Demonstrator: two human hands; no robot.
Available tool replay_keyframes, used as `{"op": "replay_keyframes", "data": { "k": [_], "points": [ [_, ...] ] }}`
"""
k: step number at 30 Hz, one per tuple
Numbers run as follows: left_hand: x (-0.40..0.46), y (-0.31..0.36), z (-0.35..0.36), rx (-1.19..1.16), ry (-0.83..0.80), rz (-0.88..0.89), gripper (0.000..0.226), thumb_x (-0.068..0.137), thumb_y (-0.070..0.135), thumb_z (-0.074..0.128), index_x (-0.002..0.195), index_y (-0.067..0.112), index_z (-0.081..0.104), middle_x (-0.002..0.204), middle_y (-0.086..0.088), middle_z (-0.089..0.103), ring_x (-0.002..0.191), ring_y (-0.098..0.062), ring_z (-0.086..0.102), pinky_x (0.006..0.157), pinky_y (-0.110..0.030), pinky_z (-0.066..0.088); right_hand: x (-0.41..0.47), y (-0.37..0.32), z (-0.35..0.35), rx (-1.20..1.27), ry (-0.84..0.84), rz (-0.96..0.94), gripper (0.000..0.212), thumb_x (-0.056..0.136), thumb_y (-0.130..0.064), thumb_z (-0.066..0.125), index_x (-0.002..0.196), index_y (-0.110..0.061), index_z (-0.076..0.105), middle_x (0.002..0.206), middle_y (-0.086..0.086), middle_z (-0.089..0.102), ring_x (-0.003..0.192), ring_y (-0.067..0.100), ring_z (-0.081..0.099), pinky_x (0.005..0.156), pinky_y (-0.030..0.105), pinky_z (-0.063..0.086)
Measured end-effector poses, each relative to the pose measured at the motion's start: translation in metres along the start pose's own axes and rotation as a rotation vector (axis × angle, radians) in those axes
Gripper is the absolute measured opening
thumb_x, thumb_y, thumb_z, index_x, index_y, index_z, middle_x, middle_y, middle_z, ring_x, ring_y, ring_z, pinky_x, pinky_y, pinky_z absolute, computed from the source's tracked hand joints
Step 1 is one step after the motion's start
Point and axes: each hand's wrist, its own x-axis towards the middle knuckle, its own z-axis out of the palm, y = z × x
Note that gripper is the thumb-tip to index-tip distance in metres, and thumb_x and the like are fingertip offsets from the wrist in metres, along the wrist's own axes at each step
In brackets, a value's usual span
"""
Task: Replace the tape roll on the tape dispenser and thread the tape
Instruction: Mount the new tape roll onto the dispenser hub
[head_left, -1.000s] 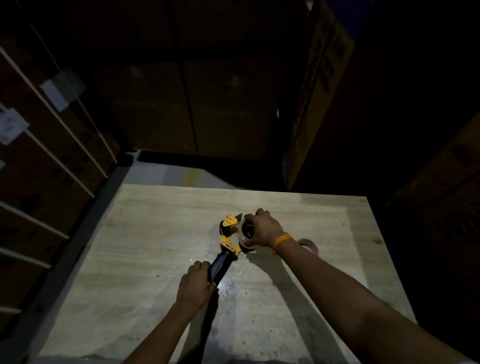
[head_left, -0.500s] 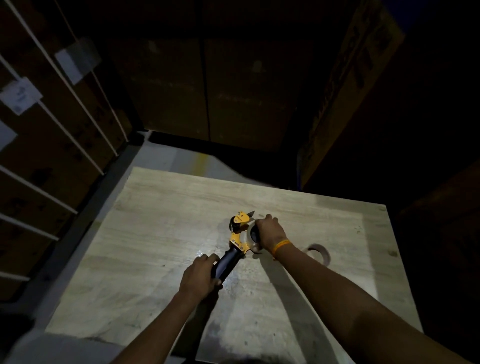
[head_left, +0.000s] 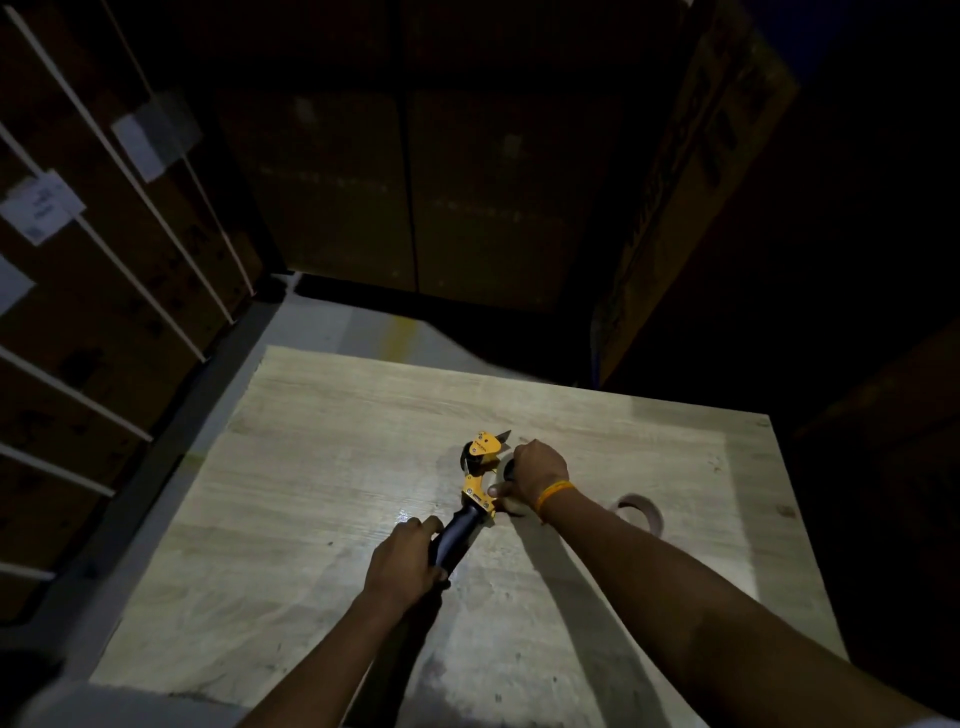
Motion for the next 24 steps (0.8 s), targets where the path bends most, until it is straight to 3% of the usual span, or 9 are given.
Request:
{"op": "replay_keyframes", "data": {
  "k": [6, 9, 12, 15, 19, 22, 24],
  "points": [
    [-0.001, -0.001, 0.001, -0.04, -0.022, 0.017, 0.069, 0.065, 0.049, 0.081, 0.126, 0.028, 0.056, 0.112, -0.001, 0.064, 0.109, -0.025, 0.06, 0.078, -0.036, 0.049, -0.002, 0.013, -0.01, -0.009, -0.05, 0.025, 0.073, 0.071, -0.071, 0.075, 0.111, -0.01, 0.067, 0.107, 0.009, 0.07, 0.099, 0.027, 0.069, 0.07, 0.031, 0.049],
    [0.001, -0.002, -0.002, -0.057, -0.032, 0.028, 0.07, 0.061, 0.052, 0.082, 0.123, 0.028, 0.057, 0.111, 0.0, 0.063, 0.106, -0.023, 0.061, 0.074, -0.034, 0.047, -0.011, 0.023, -0.012, -0.06, 0.028, 0.035, 0.068, 0.078, -0.066, 0.072, 0.117, -0.011, 0.065, 0.113, 0.009, 0.069, 0.103, 0.028, 0.068, 0.074, 0.034, 0.051],
    [0.006, -0.002, -0.006, -0.057, -0.065, 0.03, 0.077, 0.058, 0.053, 0.085, 0.123, 0.026, 0.056, 0.115, 0.001, 0.061, 0.108, -0.024, 0.061, 0.076, -0.036, 0.049, -0.02, 0.016, 0.0, -0.053, 0.157, -0.09, 0.059, 0.082, -0.052, 0.074, 0.121, -0.009, 0.062, 0.122, 0.014, 0.064, 0.113, 0.031, 0.059, 0.085, 0.039, 0.054],
    [0.009, 0.003, -0.006, -0.04, -0.109, 0.031, 0.089, 0.053, 0.06, 0.085, 0.129, 0.024, 0.054, 0.12, 0.0, 0.059, 0.112, -0.024, 0.059, 0.083, -0.039, 0.052, -0.022, -0.007, 0.014, 0.108, 0.084, -0.236, 0.062, 0.075, -0.053, 0.08, 0.123, -0.015, 0.066, 0.126, 0.015, 0.06, 0.121, 0.035, 0.052, 0.093, 0.042, 0.052],
    [0.011, 0.009, -0.003, -0.009, -0.108, 0.038, 0.067, 0.063, 0.057, 0.082, 0.116, 0.021, 0.061, 0.113, -0.004, 0.06, 0.106, -0.028, 0.063, 0.078, -0.037, 0.049, -0.018, -0.033, 0.025, 0.151, 0.015, -0.296, 0.067, 0.073, -0.041, 0.085, 0.125, -0.008, 0.061, 0.135, 0.02, 0.052, 0.129, 0.04, 0.039, 0.1, 0.049, 0.047],
    [0.01, 0.01, 0.001, 0.019, -0.103, 0.052, 0.054, 0.074, 0.049, 0.076, 0.117, 0.018, 0.063, 0.114, -0.01, 0.06, 0.105, -0.033, 0.064, 0.079, -0.039, 0.051, -0.01, -0.038, 0.031, 0.049, 0.066, -0.323, 0.055, 0.082, -0.026, 0.078, 0.129, -0.005, 0.06, 0.141, 0.019, 0.049, 0.137, 0.042, 0.036, 0.106, 0.049, 0.045],
    [0.009, 0.009, 0.002, 0.021, -0.093, 0.051, 0.052, 0.076, 0.045, 0.072, 0.117, 0.016, 0.062, 0.113, -0.012, 0.06, 0.105, -0.034, 0.064, 0.079, -0.041, 0.053, -0.006, -0.039, 0.036, 0.026, 0.089, -0.344, 0.046, 0.084, -0.019, 0.073, 0.128, -0.008, 0.062, 0.137, 0.018, 0.053, 0.133, 0.043, 0.039, 0.099, 0.052, 0.049]
  ]
}}
